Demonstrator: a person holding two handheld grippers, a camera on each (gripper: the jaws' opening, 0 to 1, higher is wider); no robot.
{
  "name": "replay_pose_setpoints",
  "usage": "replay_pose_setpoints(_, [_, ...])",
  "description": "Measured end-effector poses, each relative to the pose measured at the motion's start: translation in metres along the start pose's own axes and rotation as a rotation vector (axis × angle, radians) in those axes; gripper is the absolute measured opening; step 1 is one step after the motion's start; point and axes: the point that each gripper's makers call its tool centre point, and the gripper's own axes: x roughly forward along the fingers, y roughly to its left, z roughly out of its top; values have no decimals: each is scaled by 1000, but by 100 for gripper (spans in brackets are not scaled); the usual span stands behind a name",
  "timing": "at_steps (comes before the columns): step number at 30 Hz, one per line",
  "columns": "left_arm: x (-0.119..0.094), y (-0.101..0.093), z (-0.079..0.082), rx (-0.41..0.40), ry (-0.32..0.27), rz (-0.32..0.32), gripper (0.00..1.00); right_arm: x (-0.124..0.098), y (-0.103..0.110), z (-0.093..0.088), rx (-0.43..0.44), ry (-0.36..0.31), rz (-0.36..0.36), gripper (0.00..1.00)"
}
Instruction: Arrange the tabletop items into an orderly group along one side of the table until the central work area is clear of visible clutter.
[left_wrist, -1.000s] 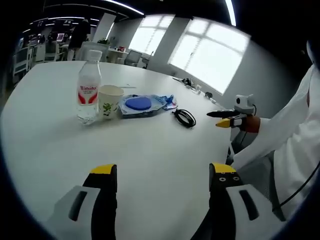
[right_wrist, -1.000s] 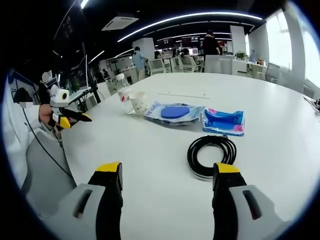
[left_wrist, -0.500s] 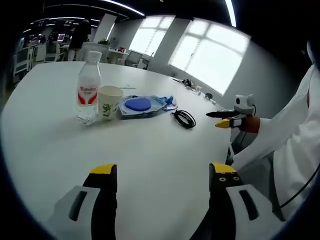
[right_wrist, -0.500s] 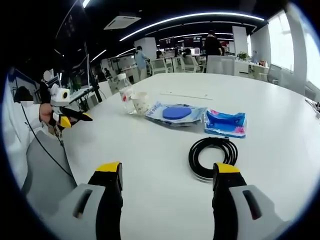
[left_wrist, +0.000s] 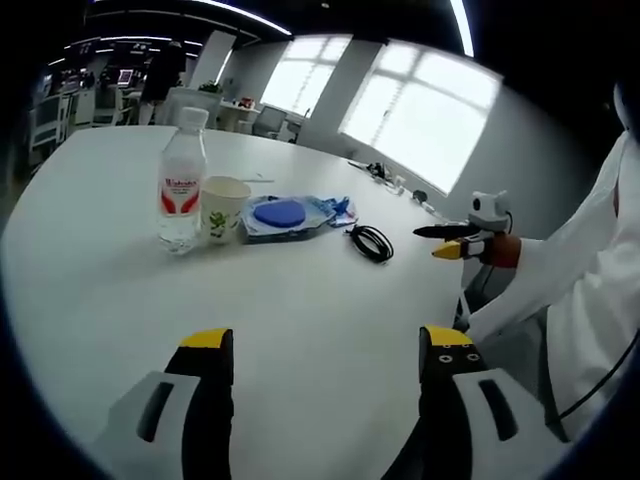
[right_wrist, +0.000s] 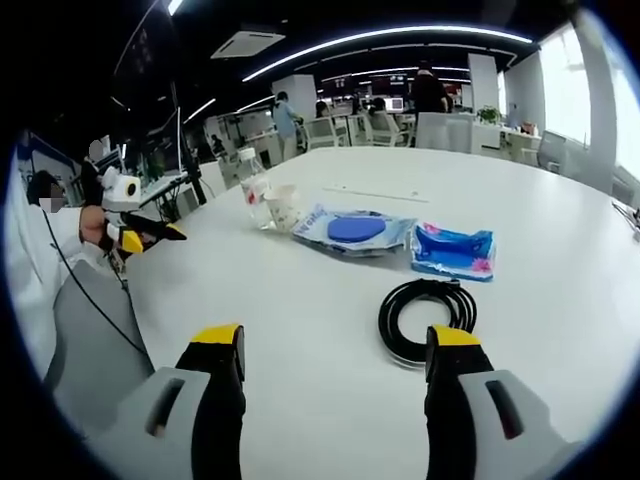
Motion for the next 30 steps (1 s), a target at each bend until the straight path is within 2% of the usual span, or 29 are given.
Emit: replay_pose_setpoints(30, [3, 0, -4, -8, 2, -5, 77, 0, 3, -5, 1, 14, 2, 73])
